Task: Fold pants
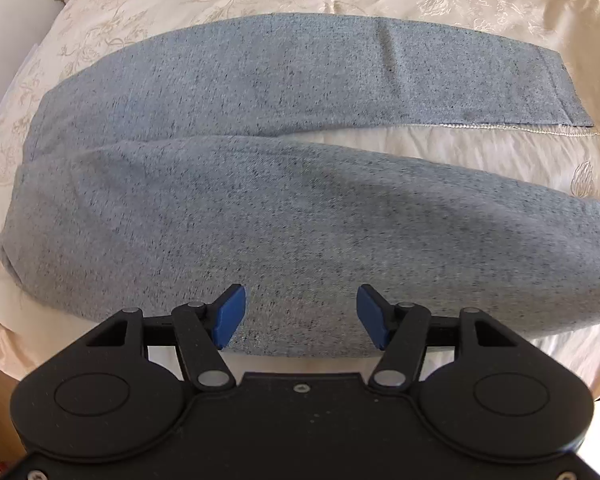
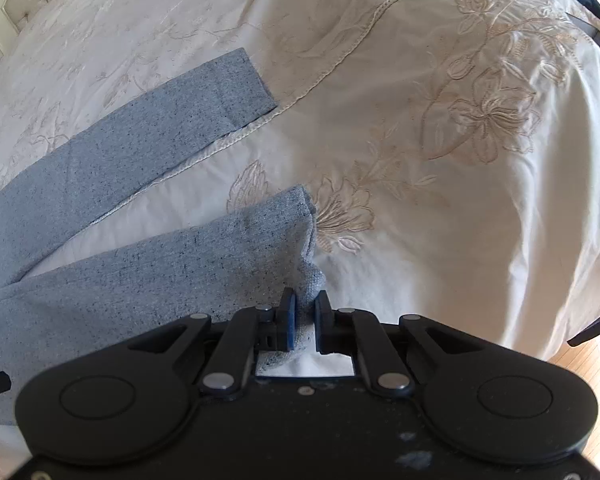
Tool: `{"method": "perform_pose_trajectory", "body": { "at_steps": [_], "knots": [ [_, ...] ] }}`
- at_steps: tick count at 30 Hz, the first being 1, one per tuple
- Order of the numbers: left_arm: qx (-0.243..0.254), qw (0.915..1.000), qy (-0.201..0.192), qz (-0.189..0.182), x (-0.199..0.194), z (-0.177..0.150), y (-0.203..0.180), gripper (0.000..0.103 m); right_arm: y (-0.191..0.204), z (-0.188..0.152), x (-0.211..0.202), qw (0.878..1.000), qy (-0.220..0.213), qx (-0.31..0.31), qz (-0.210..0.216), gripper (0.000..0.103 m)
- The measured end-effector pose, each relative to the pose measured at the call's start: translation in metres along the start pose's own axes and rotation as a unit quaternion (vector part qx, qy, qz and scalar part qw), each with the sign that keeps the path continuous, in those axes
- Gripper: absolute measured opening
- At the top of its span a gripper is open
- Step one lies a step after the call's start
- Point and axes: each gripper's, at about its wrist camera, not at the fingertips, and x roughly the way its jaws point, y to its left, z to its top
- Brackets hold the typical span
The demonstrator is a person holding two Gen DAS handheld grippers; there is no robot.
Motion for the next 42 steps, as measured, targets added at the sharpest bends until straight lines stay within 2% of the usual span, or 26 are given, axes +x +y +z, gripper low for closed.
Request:
{"method": "perform_pose_trajectory", "body": {
  "at_steps": [2, 4, 7, 11, 14, 18, 24, 32, 35, 37, 39, 41, 42],
  "knots": [
    [-0.003, 1.0, 0.002, 0.005, 0.001, -0.003, 0.004, 0.064, -0.009, 0.0, 0.006, 1.0, 0.004, 0.022, -0.012, 0.008],
    [-0.004, 0.9999, 0.002, 0.012, 0.002, -0.007, 0.007, 0.064, -0.006, -0.001, 0.007, 1.0, 0.006, 0.018, -0.011, 0.008],
    [-0.003, 0.9997, 0.003, 0.024, 0.003, -0.011, 0.015, 0.064, 0.01, 0.001, -0.003, 0.999, -0.02, -0.046, -0.02, 0.008],
    [-0.013, 0.9989, -0.003, 0.045, 0.003, -0.017, 0.035, 0.064, -0.007, 0.007, 0.016, 1.0, 0.009, 0.003, -0.02, 0.008],
    [-0.031, 0.9974, -0.008, 0.065, 0.005, -0.018, 0.058, 0.064, 0.005, 0.004, 0.018, 0.999, 0.008, -0.027, -0.03, 0.011],
    [-0.073, 0.9928, -0.014, 0.094, 0.012, -0.016, 0.102, 0.064, 0.018, 0.001, 0.013, 0.997, 0.0, -0.053, -0.055, 0.019],
    [-0.132, 0.981, -0.016, 0.141, 0.028, -0.008, 0.181, 0.064, 0.024, -0.002, 0.0, 0.997, -0.018, -0.034, -0.07, 0.02],
    [-0.16, 0.9669, -0.009, 0.199, 0.061, 0.005, 0.275, 0.064, 0.061, -0.014, -0.032, 0.991, -0.074, -0.023, -0.113, 0.022],
    [-0.148, 0.967, -0.008, 0.207, 0.081, 0.014, 0.298, 0.065, 0.081, -0.02, -0.043, 0.989, -0.087, -0.03, -0.118, 0.022],
    [-0.138, 0.964, 0.013, 0.227, 0.1, 0.015, 0.311, 0.068, 0.095, -0.023, -0.046, 0.987, -0.091, -0.036, -0.124, 0.022],
    [-0.139, 0.9537, 0.071, 0.257, 0.122, 0.008, 0.326, 0.066, 0.107, -0.026, -0.049, 0.987, -0.093, -0.036, -0.126, 0.022],
    [-0.161, 0.9452, 0.107, 0.263, 0.132, -0.001, 0.341, 0.059, 0.118, -0.027, -0.049, 0.989, -0.092, -0.031, -0.114, 0.022],
    [-0.174, 0.9463, 0.104, 0.252, 0.128, -0.004, 0.346, 0.057, 0.125, -0.029, -0.046, 0.99, -0.091, -0.03, -0.106, 0.022]
  ]
}}
